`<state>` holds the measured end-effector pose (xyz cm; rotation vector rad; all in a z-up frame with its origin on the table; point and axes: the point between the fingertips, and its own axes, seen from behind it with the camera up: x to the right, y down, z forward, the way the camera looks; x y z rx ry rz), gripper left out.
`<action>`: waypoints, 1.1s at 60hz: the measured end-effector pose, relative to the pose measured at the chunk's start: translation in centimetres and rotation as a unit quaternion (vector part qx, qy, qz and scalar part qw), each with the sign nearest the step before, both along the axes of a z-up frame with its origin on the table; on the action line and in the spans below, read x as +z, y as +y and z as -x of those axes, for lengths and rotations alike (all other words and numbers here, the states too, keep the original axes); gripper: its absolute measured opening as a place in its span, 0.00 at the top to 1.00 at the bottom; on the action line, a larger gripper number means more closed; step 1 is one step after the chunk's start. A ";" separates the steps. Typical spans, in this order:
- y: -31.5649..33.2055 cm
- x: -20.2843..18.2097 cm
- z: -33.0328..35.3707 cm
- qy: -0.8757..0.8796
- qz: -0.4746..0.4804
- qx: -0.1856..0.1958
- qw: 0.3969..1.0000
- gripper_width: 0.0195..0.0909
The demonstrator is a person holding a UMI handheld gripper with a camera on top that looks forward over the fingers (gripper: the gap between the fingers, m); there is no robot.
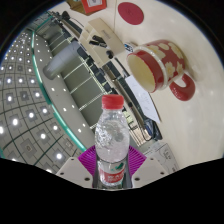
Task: Pour water
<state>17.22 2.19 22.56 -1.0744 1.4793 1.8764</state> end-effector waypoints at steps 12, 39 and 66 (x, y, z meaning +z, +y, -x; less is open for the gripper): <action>0.7 -3.2 -0.7 0.016 0.030 0.022 0.999 0.73; 1.7 7.6 -9.9 -0.551 -0.091 0.000 0.830 0.73; 1.9 -3.2 -25.1 -0.875 -0.019 0.006 0.483 0.73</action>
